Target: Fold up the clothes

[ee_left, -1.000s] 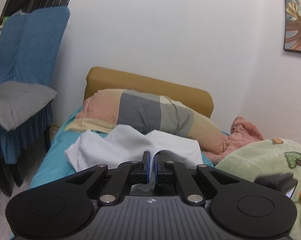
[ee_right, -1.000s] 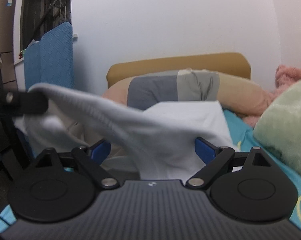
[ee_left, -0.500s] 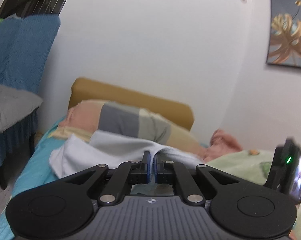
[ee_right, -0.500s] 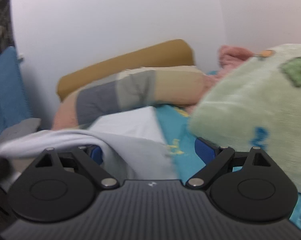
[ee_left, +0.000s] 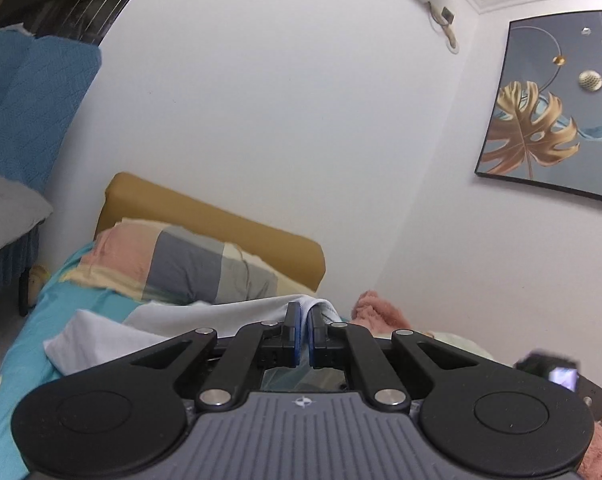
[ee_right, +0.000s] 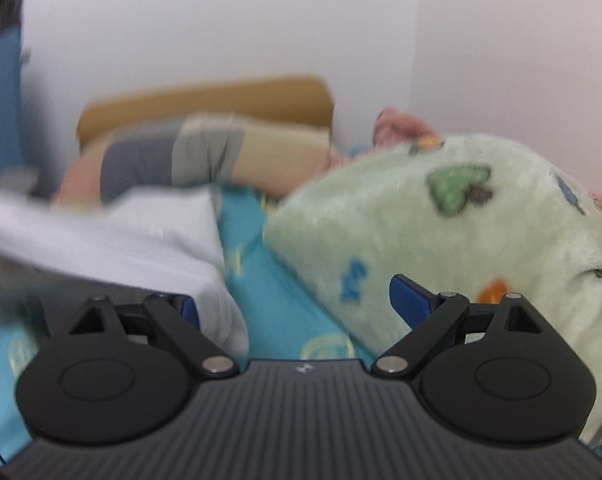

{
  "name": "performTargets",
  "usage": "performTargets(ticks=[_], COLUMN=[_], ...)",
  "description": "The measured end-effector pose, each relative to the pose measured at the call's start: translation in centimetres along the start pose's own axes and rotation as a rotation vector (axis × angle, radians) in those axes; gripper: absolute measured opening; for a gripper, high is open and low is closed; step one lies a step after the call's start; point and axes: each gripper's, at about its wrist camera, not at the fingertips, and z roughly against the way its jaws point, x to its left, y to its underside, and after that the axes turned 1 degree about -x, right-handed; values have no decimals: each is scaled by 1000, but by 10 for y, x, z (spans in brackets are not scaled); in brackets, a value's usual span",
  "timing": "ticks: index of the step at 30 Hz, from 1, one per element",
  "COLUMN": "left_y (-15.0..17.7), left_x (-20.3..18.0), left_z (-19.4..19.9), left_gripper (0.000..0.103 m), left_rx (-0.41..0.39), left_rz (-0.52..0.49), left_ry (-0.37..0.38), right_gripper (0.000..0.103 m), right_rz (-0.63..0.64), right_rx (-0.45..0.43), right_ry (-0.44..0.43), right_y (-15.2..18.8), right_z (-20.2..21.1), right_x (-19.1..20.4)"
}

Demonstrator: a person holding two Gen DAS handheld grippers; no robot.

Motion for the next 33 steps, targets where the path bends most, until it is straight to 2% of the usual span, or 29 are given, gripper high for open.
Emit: performTargets(ticks=[4,6,9,12,13,16,19,22,24,29,31,33], left_y=[14,16,15,17,20,31,46,56,62,87,91,96], left_x=[6,12,27,42,45,52,47,32,20,-13,-14,-15], left_z=[14,15,7,-7,-13,-30,-41,-50,-56,-76,-81,-85], left_gripper=[4,4,4,4,4,5,7,17,39,55,56,56], left_rx=[41,59,80,140,177,272,352,404,432,481,472,462], left_rz=[1,18,56,76,78,93,60,-15,-76,-273,-325,-378], left_ry=[-69,-113,-189,-241,-253,-269,-273,-274,-286,-355,-457,-559], right_gripper=[95,95,95,95,95,95,95,95,95,95,95,95], right_rz=[-36,-86,-74,-57,-54,-7,13,16,4,-28,-37,-45], right_rx=[180,171,-54,-295,-354,-427,-441,-433,-429,-427,-433,-438], right_ry=[26,56,80,47,28,-15,-36,-49,-63,-92,-93,-58], right_y=[38,46,31,12,8,6,5,3,1,1,1,0], right_z=[-30,-34,-7,26,35,45,47,46,46,52,54,52], right_x=[-2,-4,0,1,1,4,5,3,0,-4,-6,-10])
